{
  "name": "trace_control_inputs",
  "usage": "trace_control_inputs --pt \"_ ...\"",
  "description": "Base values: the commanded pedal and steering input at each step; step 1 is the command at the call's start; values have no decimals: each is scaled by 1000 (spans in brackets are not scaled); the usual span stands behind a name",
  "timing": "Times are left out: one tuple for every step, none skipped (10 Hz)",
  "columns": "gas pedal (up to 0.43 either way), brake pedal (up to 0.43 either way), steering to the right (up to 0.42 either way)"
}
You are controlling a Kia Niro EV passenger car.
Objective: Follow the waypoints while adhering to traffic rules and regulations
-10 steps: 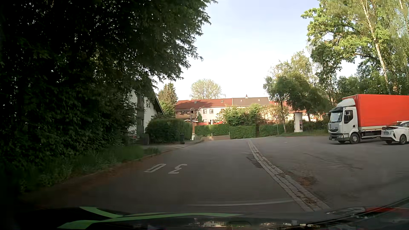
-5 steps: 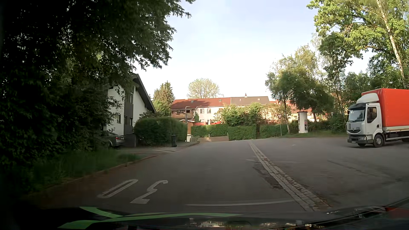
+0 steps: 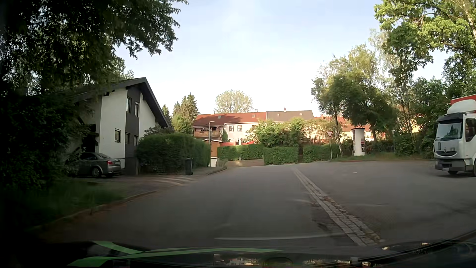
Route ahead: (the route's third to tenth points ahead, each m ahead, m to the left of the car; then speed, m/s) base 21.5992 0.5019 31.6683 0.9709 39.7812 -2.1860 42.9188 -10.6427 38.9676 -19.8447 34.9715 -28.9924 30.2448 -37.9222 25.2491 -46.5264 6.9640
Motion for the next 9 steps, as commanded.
trace_control_inputs --pt "59 0 10" --pt "28 0 10" --pt "0 0 10" --pt "0 0 10" --pt "0 0 10" --pt "0 0 10" --pt "0 0 11" --pt "0 0 15" --pt "0 0 18"
